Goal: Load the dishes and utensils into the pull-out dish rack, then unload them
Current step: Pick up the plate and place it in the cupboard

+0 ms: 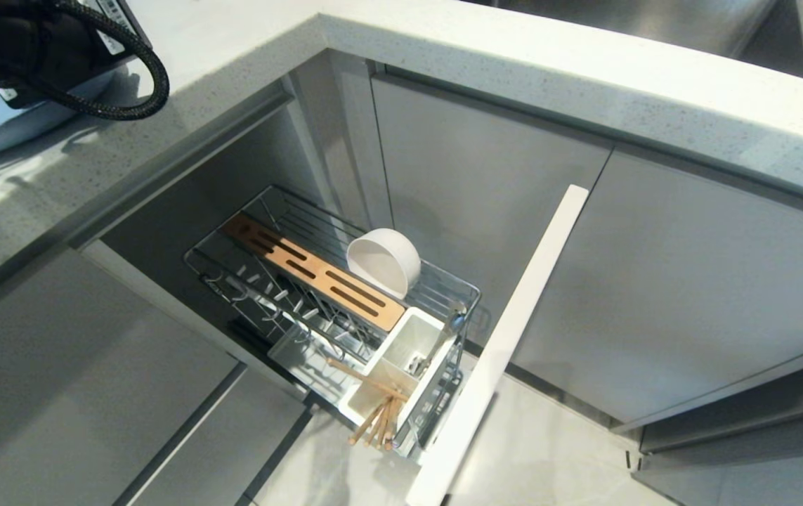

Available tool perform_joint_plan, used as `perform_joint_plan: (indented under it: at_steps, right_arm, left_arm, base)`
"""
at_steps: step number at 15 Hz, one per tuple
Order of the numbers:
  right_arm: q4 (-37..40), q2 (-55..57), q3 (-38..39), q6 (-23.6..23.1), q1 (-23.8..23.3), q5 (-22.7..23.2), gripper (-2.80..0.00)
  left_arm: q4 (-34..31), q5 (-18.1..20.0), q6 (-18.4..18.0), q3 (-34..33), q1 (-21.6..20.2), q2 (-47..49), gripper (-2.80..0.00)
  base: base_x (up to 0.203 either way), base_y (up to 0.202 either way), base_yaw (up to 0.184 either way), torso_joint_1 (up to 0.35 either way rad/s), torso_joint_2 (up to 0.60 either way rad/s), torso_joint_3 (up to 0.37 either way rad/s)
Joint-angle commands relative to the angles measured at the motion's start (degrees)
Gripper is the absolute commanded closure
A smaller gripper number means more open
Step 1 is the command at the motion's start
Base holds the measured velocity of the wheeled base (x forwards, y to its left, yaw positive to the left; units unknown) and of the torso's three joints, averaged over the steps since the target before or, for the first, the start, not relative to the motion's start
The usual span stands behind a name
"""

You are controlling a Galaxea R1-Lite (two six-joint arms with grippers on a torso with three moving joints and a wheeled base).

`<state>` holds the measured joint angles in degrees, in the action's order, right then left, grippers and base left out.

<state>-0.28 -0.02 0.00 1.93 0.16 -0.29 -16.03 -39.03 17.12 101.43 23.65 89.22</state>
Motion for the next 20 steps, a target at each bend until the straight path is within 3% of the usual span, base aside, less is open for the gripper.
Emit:
perform_joint_plan:
  at_steps: [1, 7, 9, 11, 13, 17, 20]
  right_arm:
    - [0.02, -0.24, 0.09, 0.01, -0.05, 0.03, 0.00]
    - [0.02, -0.24, 0.09, 0.01, -0.07, -0.06, 0.00]
    - [0.01, -0.24, 0.09, 0.01, -0.07, -0.04, 0.00]
    - [-0.01, -0.23, 0.09, 0.01, -0.05, 0.00, 0.00]
    - [0.02, -0.24, 0.09, 0.01, -0.07, 0.03, 0.00]
    - [0.00, -0.24, 0.09, 0.01, -0.02, 0.03, 0.00]
    - [0.02, -0.24, 0.09, 0.01, -0.05, -0.02, 0.00]
  left_arm:
    - [-0.14, -0.26, 0.11, -0.09, -0.01, -0.19, 0.00]
    - [-2.25, -0.43, -0.30, 1.65, -0.01, -2.54, 0.00]
    - [-7.97, -1.12, 2.71, 5.52, 0.06, -4.75, 0.00]
    - [-7.76, -3.73, 5.89, 8.72, 0.16, -5.60, 0.00]
    - [-4.72, -4.21, 5.21, 8.88, 0.52, -6.52, 0.00]
    - [0.34, -4.34, 5.21, 8.67, 4.39, -7.38, 0.00]
    - [2.10, -5.50, 6.16, 8.62, 12.22, -7.68, 0.00]
  base:
    - [0.000, 0.000, 0.000, 0.000, 0.00, 0.000]
    - [0.000, 0.000, 0.000, 0.000, 0.00, 0.000]
    - [0.000, 0.000, 0.000, 0.000, 0.00, 0.000]
    - [0.000, 0.000, 0.000, 0.000, 0.00, 0.000]
    - [0.000, 0.000, 0.000, 0.000, 0.00, 0.000]
    - [0.000, 0.000, 0.000, 0.000, 0.00, 0.000]
    - [0.000, 0.000, 0.000, 0.000, 0.00, 0.000]
